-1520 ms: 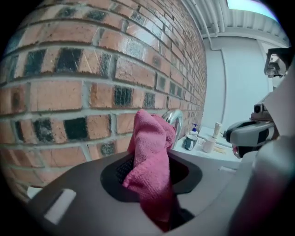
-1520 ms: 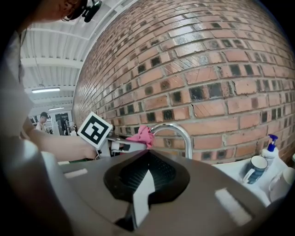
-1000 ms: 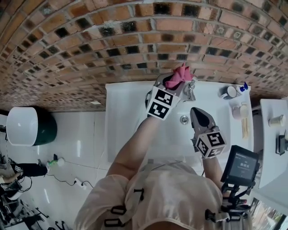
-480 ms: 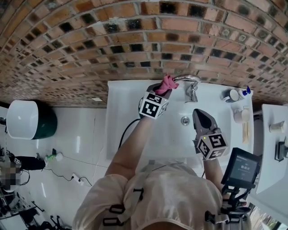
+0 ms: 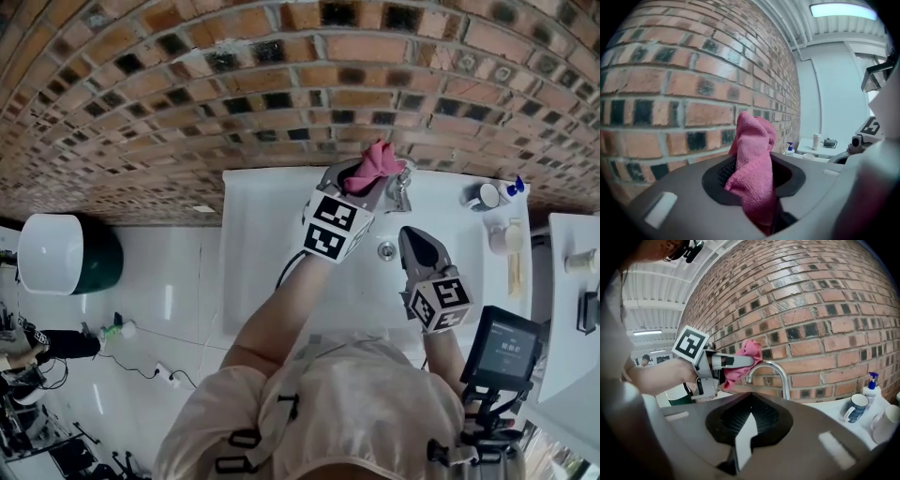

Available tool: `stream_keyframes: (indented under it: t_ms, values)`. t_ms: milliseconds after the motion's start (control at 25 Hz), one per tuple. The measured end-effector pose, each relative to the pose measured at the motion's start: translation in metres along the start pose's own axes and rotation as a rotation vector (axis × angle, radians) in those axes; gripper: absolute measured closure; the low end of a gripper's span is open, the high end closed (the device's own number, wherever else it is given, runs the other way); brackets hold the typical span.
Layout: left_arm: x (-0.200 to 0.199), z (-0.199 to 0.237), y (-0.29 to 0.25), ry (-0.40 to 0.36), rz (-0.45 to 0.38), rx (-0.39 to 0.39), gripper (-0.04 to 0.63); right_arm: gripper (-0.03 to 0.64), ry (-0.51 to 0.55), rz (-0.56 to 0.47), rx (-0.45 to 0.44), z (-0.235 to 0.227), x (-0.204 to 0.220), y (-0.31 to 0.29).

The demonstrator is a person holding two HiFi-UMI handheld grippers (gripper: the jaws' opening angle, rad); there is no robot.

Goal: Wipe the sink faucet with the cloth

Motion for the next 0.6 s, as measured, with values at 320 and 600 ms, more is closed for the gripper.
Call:
stream_keyframes:
  t_ms: [320,600]
  values:
    - [-0.009,-0.05,-0.052,-0.097,0.044,0.059,0.465,0.63,-0.045,0.002,0.072,-0.022,0.014,0.021]
    - [0.031,-0.052,-0.094,-0.032,0.163,0.107,0.466,0.63,-0.077,0.031,0.116,-0.041,0.025,0.029]
Point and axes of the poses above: the fingertips, and each gripper's own axes: y backward along the fingers, z to its left, x out of its underside, the point moved 9 cm from there along y, backward along the fingers, and after that the axes turned 4 degrees about z, right-handed, at the moved point
